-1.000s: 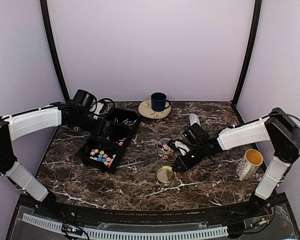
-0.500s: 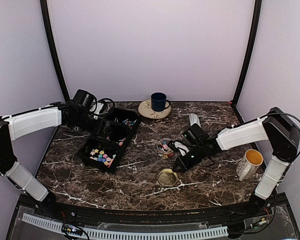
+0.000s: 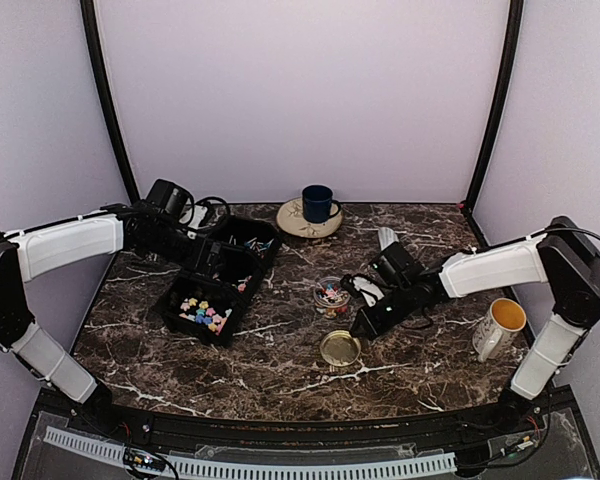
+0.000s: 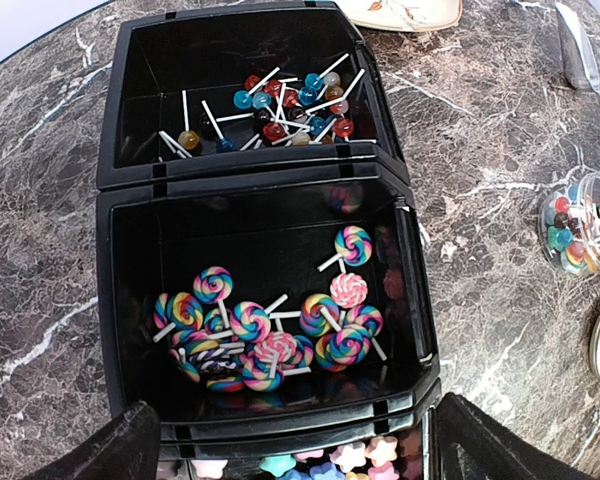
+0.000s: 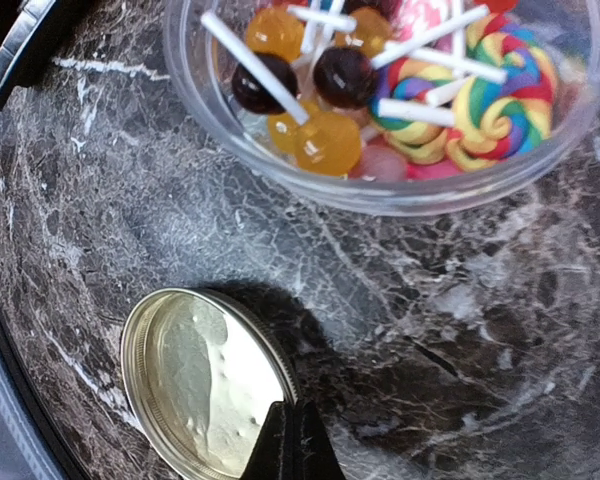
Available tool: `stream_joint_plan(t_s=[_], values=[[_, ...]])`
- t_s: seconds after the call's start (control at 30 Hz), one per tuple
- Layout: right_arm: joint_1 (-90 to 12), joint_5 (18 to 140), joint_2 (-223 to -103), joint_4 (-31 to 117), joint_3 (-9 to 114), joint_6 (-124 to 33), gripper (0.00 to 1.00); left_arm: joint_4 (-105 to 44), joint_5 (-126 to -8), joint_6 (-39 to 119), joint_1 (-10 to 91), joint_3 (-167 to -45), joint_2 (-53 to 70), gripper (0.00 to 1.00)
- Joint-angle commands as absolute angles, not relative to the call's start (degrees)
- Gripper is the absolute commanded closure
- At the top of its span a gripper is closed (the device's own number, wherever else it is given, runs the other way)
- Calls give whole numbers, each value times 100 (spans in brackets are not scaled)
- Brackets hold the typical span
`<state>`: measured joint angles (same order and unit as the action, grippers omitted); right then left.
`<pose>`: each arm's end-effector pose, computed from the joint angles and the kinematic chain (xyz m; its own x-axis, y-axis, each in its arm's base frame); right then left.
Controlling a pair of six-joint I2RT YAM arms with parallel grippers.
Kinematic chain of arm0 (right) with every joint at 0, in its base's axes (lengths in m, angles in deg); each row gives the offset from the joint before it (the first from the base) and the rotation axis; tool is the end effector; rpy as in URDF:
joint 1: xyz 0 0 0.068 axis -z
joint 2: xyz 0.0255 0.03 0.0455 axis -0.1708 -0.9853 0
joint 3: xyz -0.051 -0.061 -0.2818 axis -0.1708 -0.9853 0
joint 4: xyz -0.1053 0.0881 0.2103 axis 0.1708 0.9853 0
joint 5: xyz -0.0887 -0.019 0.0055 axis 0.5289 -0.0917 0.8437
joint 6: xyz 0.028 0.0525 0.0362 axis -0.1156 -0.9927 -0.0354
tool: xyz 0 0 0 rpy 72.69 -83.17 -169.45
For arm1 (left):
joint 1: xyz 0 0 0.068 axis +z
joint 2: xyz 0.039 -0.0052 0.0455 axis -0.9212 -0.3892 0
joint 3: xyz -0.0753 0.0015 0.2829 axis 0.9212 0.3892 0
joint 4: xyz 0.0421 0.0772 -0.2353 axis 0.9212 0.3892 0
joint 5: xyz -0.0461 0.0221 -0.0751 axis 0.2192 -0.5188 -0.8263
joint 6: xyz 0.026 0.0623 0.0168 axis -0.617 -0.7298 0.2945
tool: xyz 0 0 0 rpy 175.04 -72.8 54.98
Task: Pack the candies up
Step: Pick up the box lid from the center of the board, then put down the box lid at the center of the board.
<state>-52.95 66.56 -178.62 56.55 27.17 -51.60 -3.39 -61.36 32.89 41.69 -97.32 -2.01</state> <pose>0.2210 0.2331 0.1575 -0.7873 -0.4543 -0.4168 -0.6068 0.6905 0.3937 0.2946 -0.1430 0.2691 -0.6932 0.2469 -0.6771 0.4091 0.9083 -0.0875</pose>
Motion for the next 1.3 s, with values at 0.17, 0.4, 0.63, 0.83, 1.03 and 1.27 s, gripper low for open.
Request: stream_joint_plan(t_s=[0.17,0.4,0.63,0.83,1.03,1.27], values=[[-5255,8698,-16872,6390,3039,-4746,100,-347,-6184,3335,4147,-9709,-213,1],[-5255,10320,-16716,6943,3210,-4676,100,-347,-6205,3345,4143,-9712,-227,1],[-5351,11580,-16970,7620,3476,-4726,100,-347,-6230,3345,4151,-9720,-239,1],[-5515,12760,-17255,8351,3822,-4792,100,-347,-6256,3353,4144,-9722,-224,1],[-5676,14094,-17931,9117,4022,-4921,100,-347,-6284,3363,4146,-9721,-182,1],[-5940,14967,-18461,9658,4239,-5336,100,-353,-6290,3363,4149,-9721,-135,1]])
